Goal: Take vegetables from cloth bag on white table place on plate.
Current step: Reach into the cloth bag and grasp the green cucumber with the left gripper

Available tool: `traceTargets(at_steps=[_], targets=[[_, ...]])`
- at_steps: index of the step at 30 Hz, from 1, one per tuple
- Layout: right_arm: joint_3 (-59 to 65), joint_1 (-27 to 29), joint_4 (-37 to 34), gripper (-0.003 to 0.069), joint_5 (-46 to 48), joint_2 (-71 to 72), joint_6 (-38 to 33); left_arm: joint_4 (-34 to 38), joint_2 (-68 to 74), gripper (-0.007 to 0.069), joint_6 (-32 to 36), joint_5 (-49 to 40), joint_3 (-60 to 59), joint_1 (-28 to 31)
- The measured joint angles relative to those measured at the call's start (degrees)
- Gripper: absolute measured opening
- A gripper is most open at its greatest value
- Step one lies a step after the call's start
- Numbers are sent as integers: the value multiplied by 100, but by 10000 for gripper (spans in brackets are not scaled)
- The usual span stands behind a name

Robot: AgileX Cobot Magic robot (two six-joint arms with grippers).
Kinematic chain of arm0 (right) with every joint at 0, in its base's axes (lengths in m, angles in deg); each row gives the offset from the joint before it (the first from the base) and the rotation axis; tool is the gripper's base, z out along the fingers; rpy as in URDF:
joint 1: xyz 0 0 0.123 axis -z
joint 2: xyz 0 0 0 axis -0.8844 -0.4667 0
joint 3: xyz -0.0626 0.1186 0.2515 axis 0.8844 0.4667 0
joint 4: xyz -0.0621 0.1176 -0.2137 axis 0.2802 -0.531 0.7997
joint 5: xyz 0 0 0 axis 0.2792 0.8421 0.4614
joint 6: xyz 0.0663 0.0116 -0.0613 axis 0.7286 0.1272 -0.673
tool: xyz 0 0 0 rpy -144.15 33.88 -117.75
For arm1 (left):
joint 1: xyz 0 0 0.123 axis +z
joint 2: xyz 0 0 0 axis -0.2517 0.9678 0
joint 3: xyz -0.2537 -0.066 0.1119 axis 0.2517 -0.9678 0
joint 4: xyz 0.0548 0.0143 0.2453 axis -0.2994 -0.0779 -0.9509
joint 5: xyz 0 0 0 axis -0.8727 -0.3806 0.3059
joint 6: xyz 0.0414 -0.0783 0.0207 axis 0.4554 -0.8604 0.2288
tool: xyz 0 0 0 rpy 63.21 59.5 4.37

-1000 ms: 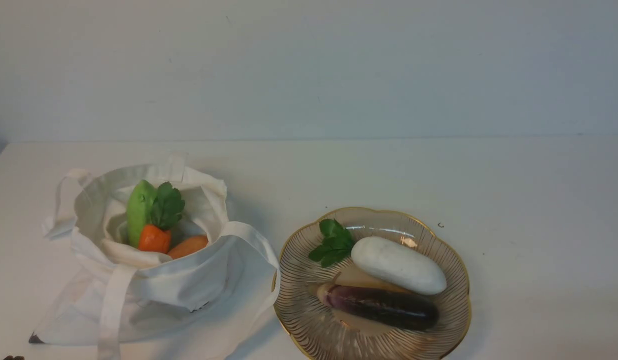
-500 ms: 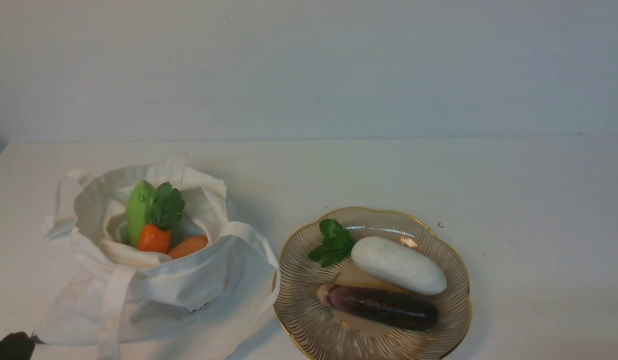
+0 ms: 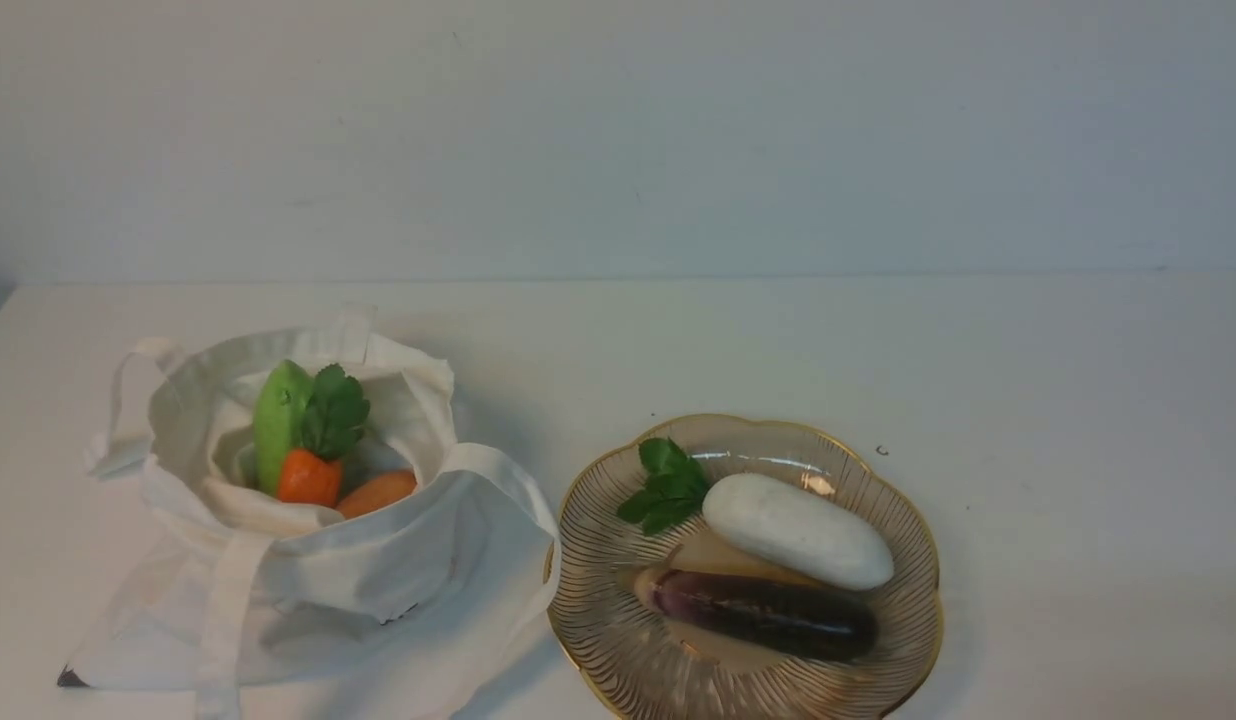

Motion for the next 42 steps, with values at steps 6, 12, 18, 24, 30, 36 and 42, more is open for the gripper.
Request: traceTargets(at_steps=[6,12,18,24,30,36,42], targets=[[0,0,0,-15,0,0,0,-837,1926,-5,158,-3252,2108,0],[0,0,0,-15,0,0,0,-1061,4341,-5,878,-5829,3766,0],[0,0,0,-15,0,0,0,-1066,6351,-5,2093,-6550,4907,0],[0,0,0,-15,0,0,0,-1067,7599,-5,2330,-6511,5447,0],[0,0,0,-15,0,0,0,-1022,8332,13,2614,-5814,5511,0],[0,0,0,-15,0,0,0,-984,8807,144,2956,-4893,5523,0],[0,0,0,-15,0,0,0,-949,9273,344,3000,-4337,5524,0]])
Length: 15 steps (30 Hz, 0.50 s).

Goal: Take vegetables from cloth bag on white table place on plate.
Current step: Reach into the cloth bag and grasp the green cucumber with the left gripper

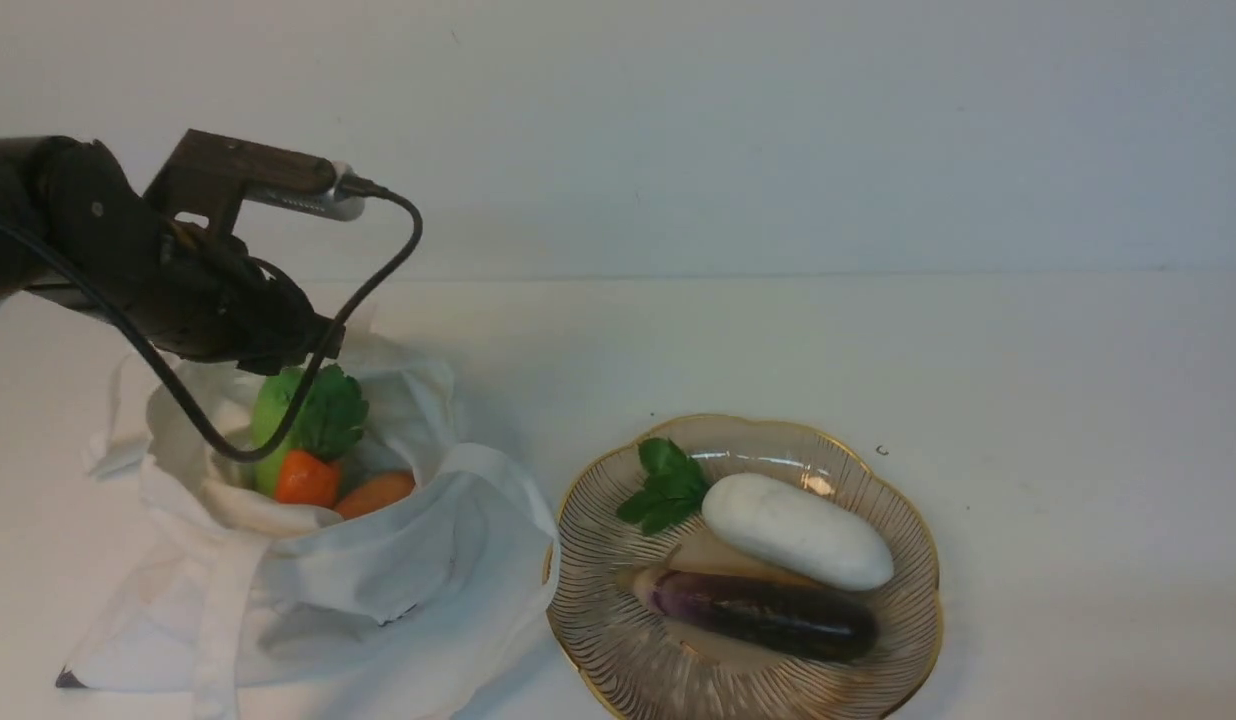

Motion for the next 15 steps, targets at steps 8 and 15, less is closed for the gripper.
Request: traceTargets(at_steps=[8,15], targets=[[0,0,0,-15,0,0,0,113,249,429,0,37,4,0],[0,0,0,-15,0,0,0,120,367,296,-11,-64,4,0]])
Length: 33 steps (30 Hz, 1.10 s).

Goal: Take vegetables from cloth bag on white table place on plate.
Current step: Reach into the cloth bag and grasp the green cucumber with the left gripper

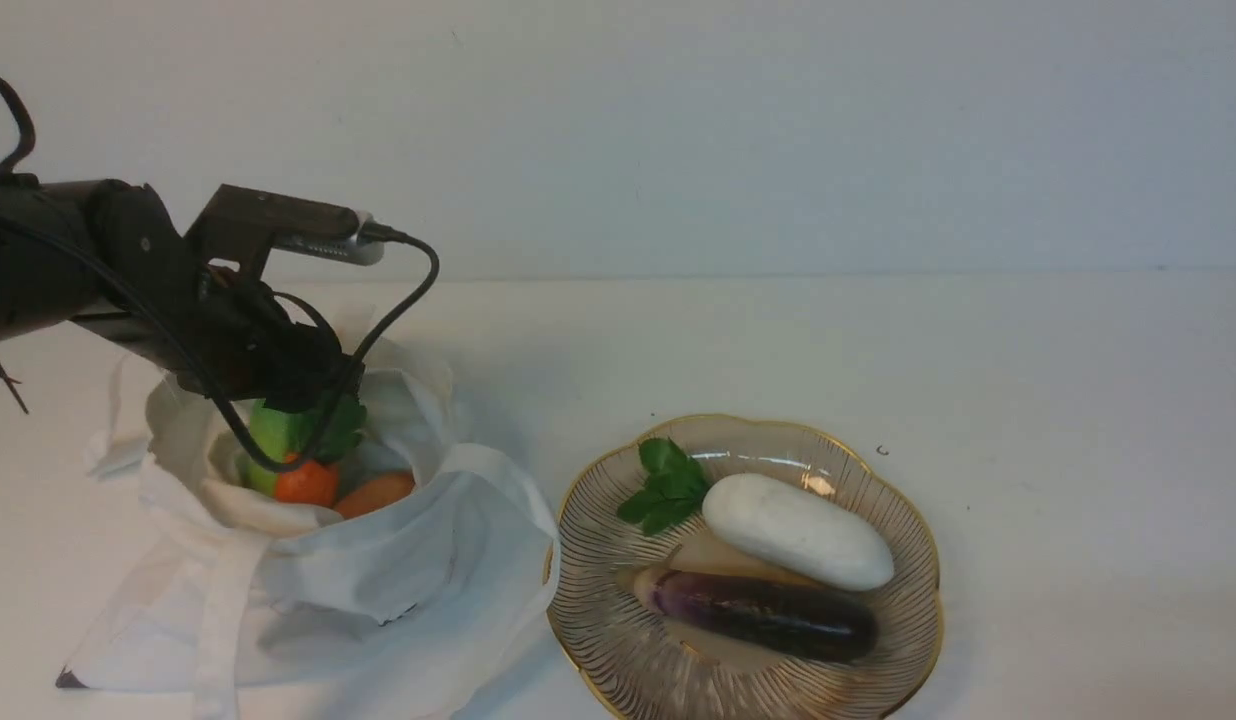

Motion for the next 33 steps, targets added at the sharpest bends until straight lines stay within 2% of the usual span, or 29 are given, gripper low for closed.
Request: traceTargets(at_steps=[4,19,33], targets=[[0,0,0,-15,0,0,0,0,-164,296,0,-51,0,0],[0,0,0,-15,0,0,0,-458,-2152,296,42,93,0,0],[0,0,0,-15,0,0,0,-426,-1511,296,48,-858,0,0]])
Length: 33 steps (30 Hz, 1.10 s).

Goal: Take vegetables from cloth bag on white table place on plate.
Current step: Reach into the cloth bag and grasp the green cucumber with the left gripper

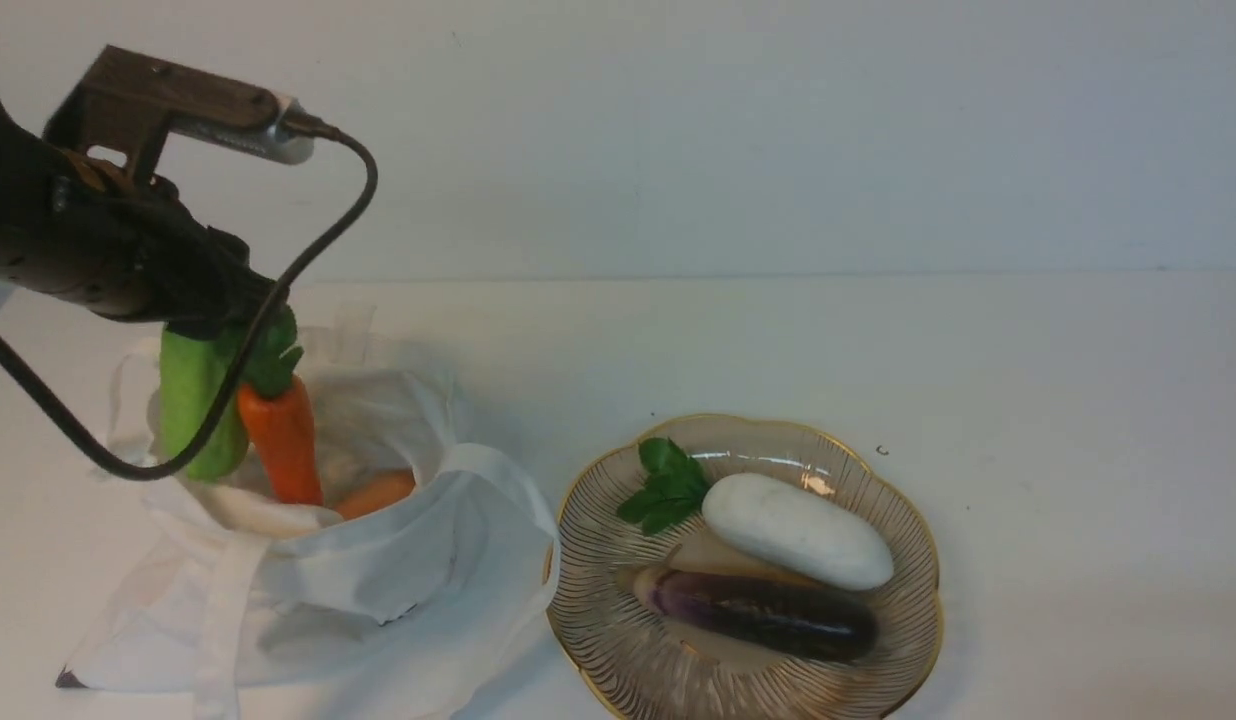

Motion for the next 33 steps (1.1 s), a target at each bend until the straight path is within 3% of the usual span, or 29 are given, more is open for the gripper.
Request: traceTargets(at_steps=[9,16,19,25,27,29,33], targets=[[0,0,0,-15,0,0,0,265,695,315,-5,135,0,0],[0,0,0,-15,0,0,0,272,1132,507,-5,155,8,0],[0,0,0,-15,0,0,0,272,1172,543,-5,170,8,0],[0,0,0,-15,0,0,0,192,1220,531,-5,288,8,0],[0,0,0,-15,0,0,0,101,1269,491,-5,288,8,0],[0,0,0,-15,0,0,0,-76,1299,381,-10,288,8,0],[0,0,0,-15,0,0,0,-369,1240,360,-10,238,13,0]])
